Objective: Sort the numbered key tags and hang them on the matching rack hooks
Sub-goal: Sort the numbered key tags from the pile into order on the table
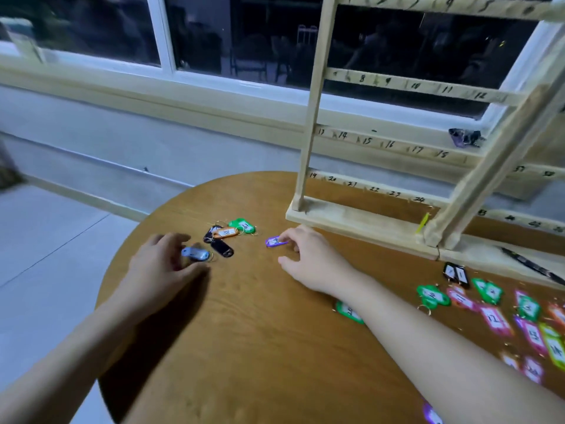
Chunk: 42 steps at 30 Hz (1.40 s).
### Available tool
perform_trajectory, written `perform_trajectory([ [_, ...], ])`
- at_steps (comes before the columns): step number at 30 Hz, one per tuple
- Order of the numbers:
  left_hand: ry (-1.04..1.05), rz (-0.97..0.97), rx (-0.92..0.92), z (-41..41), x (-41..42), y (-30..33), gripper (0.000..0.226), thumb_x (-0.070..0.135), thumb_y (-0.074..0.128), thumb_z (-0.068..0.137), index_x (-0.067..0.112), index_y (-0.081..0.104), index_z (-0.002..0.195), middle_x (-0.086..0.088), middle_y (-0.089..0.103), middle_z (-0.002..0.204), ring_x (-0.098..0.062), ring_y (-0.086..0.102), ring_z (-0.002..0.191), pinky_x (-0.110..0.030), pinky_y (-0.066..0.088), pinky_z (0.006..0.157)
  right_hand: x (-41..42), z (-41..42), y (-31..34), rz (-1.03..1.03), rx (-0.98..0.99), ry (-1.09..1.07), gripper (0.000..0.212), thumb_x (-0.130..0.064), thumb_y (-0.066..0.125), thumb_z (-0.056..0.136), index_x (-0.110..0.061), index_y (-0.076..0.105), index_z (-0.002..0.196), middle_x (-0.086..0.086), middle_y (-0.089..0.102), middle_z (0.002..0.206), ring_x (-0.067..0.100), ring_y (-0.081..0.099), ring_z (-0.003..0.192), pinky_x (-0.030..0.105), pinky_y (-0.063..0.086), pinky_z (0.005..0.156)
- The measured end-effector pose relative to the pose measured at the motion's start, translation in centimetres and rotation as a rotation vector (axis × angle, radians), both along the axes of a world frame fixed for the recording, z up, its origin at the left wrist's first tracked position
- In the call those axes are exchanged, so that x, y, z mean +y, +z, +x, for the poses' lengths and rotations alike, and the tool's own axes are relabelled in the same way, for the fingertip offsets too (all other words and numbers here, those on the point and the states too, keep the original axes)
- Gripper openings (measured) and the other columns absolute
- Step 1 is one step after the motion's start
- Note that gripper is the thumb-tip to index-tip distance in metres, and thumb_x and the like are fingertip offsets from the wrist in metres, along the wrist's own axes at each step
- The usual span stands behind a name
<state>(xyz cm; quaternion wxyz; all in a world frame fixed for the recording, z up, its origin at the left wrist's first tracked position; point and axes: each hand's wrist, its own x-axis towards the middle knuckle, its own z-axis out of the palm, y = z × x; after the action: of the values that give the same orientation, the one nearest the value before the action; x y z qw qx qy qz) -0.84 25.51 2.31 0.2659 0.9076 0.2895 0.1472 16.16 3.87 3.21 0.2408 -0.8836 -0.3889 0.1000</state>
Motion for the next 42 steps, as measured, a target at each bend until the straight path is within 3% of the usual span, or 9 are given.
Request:
perform_trajectory([
  [6, -0.07, 0.006, -0.099, 1.9, 0.6, -0.7, 0.022, 0.033, 0.079, 0.084, 0.026, 0.072, 0.104, 0.006, 0.058, 0.1, -0.016, 0.061, 0.091, -0.036, 0.048, 0.086, 2.4, 2.2, -1.5, 0.062, -0.021, -0.066, 0.042, -0.035, 0.071, 0.092, -0.021, 0.061, 0.13, -0.005, 0.05, 0.115, 0.013, 0.052, 0.099, 0.032, 0.046, 0.095],
  [11, -0.124, 0.043, -0.15, 2.5, 1.0, -1.5, 0.007, 0.028, 0.079, 0.085, 0.027, 0.073, 0.089, 0.007, 0.06, 0.088, -0.001, 0.053, 0.077, -0.009, 0.035, 0.069, 2.6, 3.0, -1.6, 0.092, -0.036, -0.102, 0.015, -0.032, 0.071, 0.093, -0.02, 0.069, 0.102, -0.005, 0.052, 0.103, 0.012, 0.052, 0.095, 0.026, 0.042, 0.083],
  [19, -0.102, -0.051, -0.165, 2.3, 0.0, -1.2, 0.018, 0.032, 0.081, 0.082, 0.029, 0.065, 0.076, 0.01, 0.067, 0.071, -0.004, 0.061, 0.069, -0.02, 0.043, 0.062, 0.9, 2.3, 0.2, 0.059, 0.094, -0.06, 0.016, -0.034, 0.068, 0.096, -0.022, 0.072, 0.086, -0.002, 0.064, 0.076, 0.005, 0.047, 0.061, 0.021, 0.035, 0.054],
  [23, -0.175, -0.154, -0.297, 2.1, -2.7, -0.2, 0.009, 0.024, 0.077, 0.087, 0.031, 0.073, 0.09, 0.013, 0.069, 0.077, -0.007, 0.062, 0.075, -0.013, 0.043, 0.066, -0.8, 1.2, 0.7, 0.352, 0.436, -0.207, 0.018, -0.029, 0.064, 0.099, -0.02, 0.078, 0.092, -0.002, 0.059, 0.069, 0.007, 0.048, 0.062, 0.023, 0.038, 0.058],
  [27, -0.281, -0.382, -0.347, 2.2, -6.0, 1.2, 0.014, 0.025, 0.065, 0.097, 0.021, 0.075, 0.087, 0.018, 0.06, 0.064, 0.001, 0.05, 0.061, -0.012, 0.035, 0.058, -3.3, -0.2, 1.4, 0.498, 0.741, -0.365, 0.02, -0.018, 0.062, 0.099, -0.009, 0.073, 0.113, 0.002, 0.058, 0.077, 0.012, 0.05, 0.066, 0.024, 0.04, 0.051],
  [31, -0.284, -0.6, -0.312, 2.2, -9.5, 2.0, 0.017, 0.03, 0.064, 0.097, 0.023, 0.079, 0.094, 0.015, 0.074, 0.086, -0.002, 0.063, 0.083, -0.023, 0.044, 0.075, -6.7, -1.6, 2.4, 0.606, 0.93, -0.374, 0.024, -0.015, 0.064, 0.099, -0.005, 0.068, 0.12, -0.006, 0.048, 0.06, 0.01, 0.042, 0.054, 0.022, 0.033, 0.046],
  [34, -0.233, -0.716, -0.291, 2.3, -12.3, 2.6, 0.017, 0.031, 0.065, 0.096, 0.025, 0.081, 0.093, 0.014, 0.075, 0.086, 0.001, 0.06, 0.073, -0.02, 0.043, 0.066, -9.4, -2.8, 3.4, 0.582, 0.869, -0.298, 0.01, -0.013, 0.063, 0.099, -0.012, 0.07, 0.093, -0.001, 0.05, 0.062, 0.012, 0.046, 0.055, 0.023, 0.034, 0.049],
  [36, -0.216, -0.805, -0.267, 2.3, -14.0, 2.8, 0.018, 0.031, 0.065, 0.096, 0.023, 0.081, 0.091, 0.013, 0.069, 0.072, -0.003, 0.053, 0.063, -0.02, 0.041, 0.059, -11.5, -3.7, 4.0, 0.508, 0.749, -0.232, 0.027, -0.012, 0.059, 0.1, -0.011, 0.067, 0.074, 0.001, 0.058, 0.063, 0.012, 0.051, 0.057, 0.022, 0.035, 0.052],
  [42, -0.379, -0.985, -0.301, 1.9, -19.4, 2.7, 0.021, 0.024, 0.063, 0.097, 0.008, 0.075, 0.09, 0.005, 0.044, 0.058, -0.011, 0.031, 0.055, -0.027, 0.026, 0.054, -17.8, -6.4, 4.8, 0.411, 0.64, -0.221, 0.03, -0.011, 0.054, 0.104, -0.004, 0.068, 0.078, 0.002, 0.072, 0.071, 0.01, 0.062, 0.058, 0.017, 0.04, 0.051],
])
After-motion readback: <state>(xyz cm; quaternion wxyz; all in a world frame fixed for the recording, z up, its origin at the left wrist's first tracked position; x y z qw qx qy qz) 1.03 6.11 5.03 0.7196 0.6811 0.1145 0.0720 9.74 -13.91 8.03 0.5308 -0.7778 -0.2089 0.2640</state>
